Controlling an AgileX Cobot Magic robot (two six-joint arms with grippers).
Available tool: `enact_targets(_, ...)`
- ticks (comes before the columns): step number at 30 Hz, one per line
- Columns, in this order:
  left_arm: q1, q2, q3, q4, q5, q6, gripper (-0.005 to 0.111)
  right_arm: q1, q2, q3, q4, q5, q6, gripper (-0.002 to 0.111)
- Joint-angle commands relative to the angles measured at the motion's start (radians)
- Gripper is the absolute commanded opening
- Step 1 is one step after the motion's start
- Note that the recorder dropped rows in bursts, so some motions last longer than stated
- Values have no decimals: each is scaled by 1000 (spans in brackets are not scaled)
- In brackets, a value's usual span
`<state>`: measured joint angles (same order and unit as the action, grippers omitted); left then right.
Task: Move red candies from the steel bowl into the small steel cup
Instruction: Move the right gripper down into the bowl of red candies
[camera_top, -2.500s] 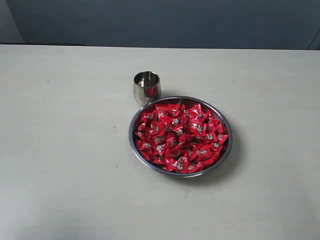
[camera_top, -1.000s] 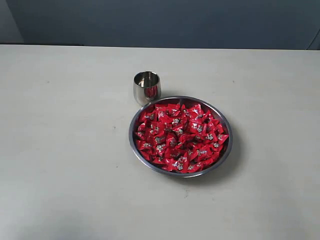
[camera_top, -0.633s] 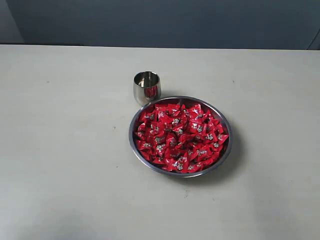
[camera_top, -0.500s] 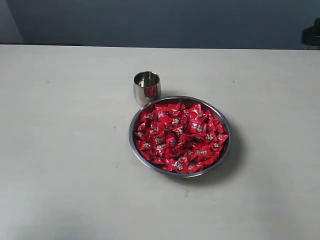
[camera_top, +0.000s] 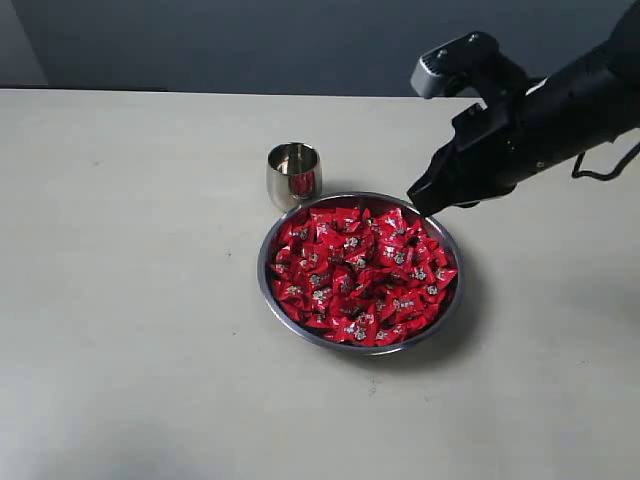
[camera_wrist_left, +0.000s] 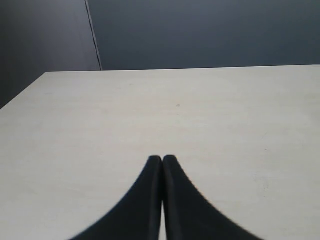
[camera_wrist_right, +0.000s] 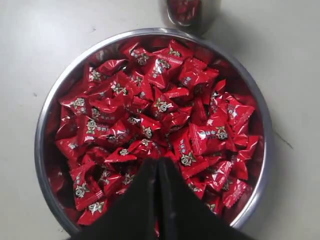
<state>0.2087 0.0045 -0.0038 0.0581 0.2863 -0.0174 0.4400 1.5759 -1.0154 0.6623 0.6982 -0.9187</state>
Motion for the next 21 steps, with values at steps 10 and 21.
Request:
enact_targets(10,-5,-4,4,6,-2,-3,0,72,121,-6,-35,29,84,1)
enact_targets(21,-5,-4,4,6,-2,-3,0,223,145,-6,-322,-10,266,3)
